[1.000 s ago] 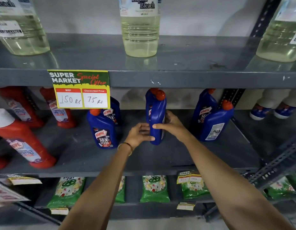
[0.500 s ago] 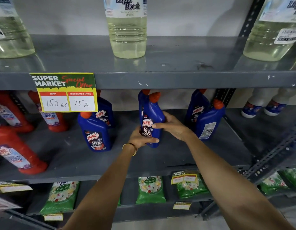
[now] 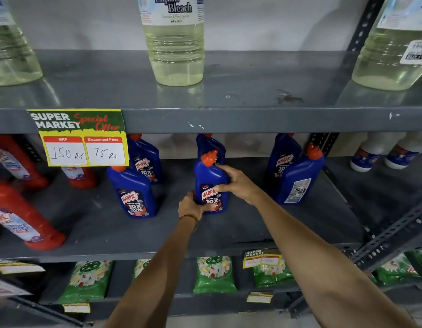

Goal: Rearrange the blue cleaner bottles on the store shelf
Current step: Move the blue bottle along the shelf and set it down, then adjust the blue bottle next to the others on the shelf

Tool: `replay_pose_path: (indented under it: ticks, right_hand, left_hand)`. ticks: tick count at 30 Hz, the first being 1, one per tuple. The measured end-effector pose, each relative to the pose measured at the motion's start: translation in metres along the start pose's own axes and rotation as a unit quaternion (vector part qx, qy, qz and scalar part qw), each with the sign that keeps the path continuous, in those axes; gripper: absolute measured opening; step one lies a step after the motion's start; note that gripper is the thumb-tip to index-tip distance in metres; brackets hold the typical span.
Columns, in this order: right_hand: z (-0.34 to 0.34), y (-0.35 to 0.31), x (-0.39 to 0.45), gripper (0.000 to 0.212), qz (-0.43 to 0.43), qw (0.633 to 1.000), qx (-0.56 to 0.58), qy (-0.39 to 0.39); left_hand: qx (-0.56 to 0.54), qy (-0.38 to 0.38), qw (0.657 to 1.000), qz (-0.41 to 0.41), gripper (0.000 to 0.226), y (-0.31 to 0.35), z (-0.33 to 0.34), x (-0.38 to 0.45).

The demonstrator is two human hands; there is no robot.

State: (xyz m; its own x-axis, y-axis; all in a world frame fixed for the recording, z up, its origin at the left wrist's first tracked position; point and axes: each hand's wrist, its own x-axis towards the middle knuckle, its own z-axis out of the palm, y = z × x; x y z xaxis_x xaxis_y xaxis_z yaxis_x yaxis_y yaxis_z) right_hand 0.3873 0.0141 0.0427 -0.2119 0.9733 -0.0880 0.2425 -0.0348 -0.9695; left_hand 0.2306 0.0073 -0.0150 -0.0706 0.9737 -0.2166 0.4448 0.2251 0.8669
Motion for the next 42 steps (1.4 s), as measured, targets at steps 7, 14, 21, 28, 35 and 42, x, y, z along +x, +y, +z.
replay_pose_path:
  ticks: [7, 14, 21, 28, 35, 42]
  right_hand:
    - [0.002, 0.007, -0.005, 0.084, 0.039, 0.998, -0.005, 0.040]
    - [-0.012, 0.035, -0.047, 0.076, 0.079, 0.962, 0.028, 0.260]
    - [-0.053, 0.061, -0.109, 0.071, 0.125, 0.921, 0.011, 0.368]
    - [-0.112, 0.068, -0.123, 0.077, 0.153, 0.905, 0.042, 0.394]
    - [-0.157, 0.067, -0.097, 0.066, 0.130, 0.942, 0.045, 0.307]
    - [-0.178, 0.079, -0.086, 0.058, 0.087, 0.970, 0.024, 0.226]
  left_hand:
    - [0.014, 0.023, 0.999, -0.044, 0.060, -0.004, 0.007, -0.010]
    - [-0.012, 0.035, 0.998, -0.048, 0.055, -0.009, 0.033, -0.043]
    - [0.001, -0.070, 0.997, 0.032, 0.058, 0.025, 0.085, -0.064]
    - [0.034, -0.137, 0.987, 0.080, 0.070, 0.065, 0.132, -0.054]
    - [0.012, -0.098, 0.989, 0.110, 0.060, 0.100, 0.165, -0.033]
    - [-0.038, -0.110, 0.986, 0.121, 0.053, 0.108, 0.193, -0.024]
